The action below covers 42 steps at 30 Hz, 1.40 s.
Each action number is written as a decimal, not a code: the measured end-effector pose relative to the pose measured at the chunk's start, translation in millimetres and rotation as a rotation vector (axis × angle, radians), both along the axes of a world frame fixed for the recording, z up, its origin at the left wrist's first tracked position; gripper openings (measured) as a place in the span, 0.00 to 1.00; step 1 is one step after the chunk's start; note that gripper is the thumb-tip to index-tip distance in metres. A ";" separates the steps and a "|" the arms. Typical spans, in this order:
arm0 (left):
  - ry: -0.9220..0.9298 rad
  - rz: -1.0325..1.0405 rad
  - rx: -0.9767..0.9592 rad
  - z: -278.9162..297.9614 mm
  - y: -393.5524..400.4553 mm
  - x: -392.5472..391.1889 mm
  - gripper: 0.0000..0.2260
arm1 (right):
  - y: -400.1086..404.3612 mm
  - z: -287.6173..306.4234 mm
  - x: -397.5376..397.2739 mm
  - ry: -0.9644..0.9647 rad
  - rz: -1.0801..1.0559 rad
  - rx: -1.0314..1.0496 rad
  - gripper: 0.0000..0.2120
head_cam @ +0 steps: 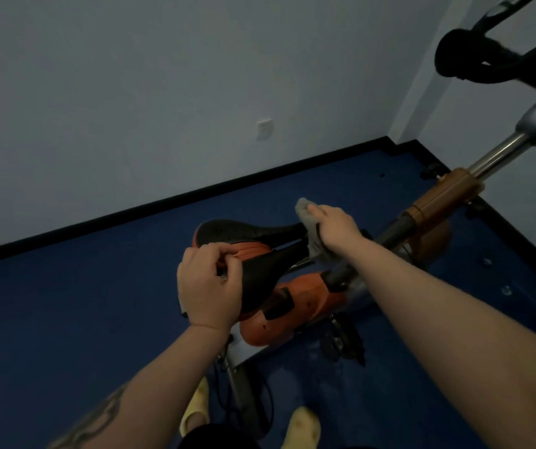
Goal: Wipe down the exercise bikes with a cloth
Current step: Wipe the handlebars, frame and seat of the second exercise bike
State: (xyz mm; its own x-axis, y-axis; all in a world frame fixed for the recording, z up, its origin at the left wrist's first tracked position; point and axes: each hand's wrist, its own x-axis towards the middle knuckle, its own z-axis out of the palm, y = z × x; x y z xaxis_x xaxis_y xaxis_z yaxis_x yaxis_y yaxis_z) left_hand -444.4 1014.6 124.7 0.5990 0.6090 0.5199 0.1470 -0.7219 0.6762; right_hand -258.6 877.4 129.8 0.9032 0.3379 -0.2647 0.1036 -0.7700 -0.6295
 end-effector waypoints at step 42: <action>0.085 -0.739 -0.017 -5.8 87.7 -28.2 0.10 | 101.2 4.8 -171.1 0.024 -0.790 0.347 0.34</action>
State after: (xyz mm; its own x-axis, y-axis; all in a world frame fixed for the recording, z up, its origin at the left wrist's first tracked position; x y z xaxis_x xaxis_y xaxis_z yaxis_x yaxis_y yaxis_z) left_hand -472.6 1102.3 118.9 0.8935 0.0397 0.4473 -0.3200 -0.6424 0.6964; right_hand -429.8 978.6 134.6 0.9029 -0.3222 -0.2846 -0.3977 -0.3744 -0.8376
